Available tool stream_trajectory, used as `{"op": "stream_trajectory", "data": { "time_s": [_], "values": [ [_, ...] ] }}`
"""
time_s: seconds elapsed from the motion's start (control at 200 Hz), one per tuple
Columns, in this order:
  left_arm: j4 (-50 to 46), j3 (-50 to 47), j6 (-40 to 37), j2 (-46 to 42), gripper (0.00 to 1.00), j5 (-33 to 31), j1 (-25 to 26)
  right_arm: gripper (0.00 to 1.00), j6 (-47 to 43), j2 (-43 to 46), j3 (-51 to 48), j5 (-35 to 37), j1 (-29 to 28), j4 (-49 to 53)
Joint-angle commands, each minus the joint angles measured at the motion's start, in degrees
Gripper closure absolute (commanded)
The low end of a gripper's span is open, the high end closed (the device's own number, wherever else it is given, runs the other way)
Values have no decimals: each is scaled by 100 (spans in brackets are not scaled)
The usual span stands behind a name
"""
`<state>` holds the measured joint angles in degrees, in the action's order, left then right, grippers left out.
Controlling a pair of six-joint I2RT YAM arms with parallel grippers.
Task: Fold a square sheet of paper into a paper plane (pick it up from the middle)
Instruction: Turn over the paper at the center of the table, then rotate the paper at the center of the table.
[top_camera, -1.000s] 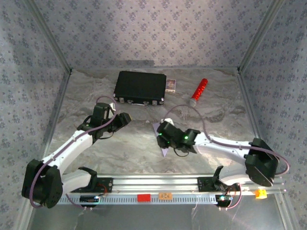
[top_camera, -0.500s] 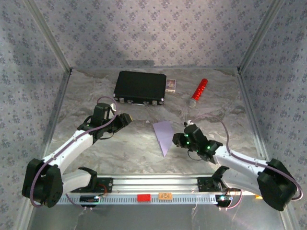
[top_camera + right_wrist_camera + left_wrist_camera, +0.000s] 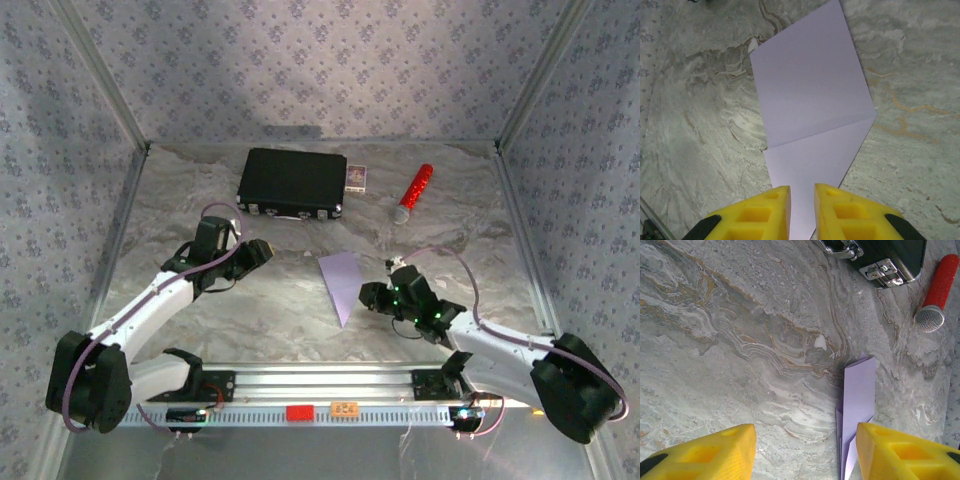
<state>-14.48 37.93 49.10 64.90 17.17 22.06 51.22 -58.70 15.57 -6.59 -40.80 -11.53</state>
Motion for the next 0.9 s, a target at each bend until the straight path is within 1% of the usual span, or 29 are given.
{"op": "stream_trajectory", "data": {
  "time_s": [0.0,0.17,0.24,0.345,0.425,0.52,0.625,0.74,0.894],
  "values": [
    [-173,241,-74,-198,45,139,-44,79,36,-107,291,-99,-28,-232],
    [-293,144,-107,-417,45,239,-44,79,10,-89,276,-62,-36,-218],
    [-204,3,-85,-485,45,183,-44,79,11,-127,272,-40,-33,-209],
    [45,-173,1,-448,45,155,-45,81,-112,-337,400,-242,-9,-169],
    [221,-239,60,-381,45,216,-44,82,-101,-540,457,-338,-2,-255],
    [147,-186,-9,-338,45,266,-44,85,-113,-770,563,-579,4,-354],
    [108,-215,-78,-379,45,245,-44,87,-148,-1052,652,-692,10,-486],
    [203,-278,-76,-334,45,309,-43,89,-103,-1461,790,-922,29,-721],
    [349,-297,-42,-226,46,396,-44,91,-114,-2093,1097,-1148,7,-722]
  ]
}}
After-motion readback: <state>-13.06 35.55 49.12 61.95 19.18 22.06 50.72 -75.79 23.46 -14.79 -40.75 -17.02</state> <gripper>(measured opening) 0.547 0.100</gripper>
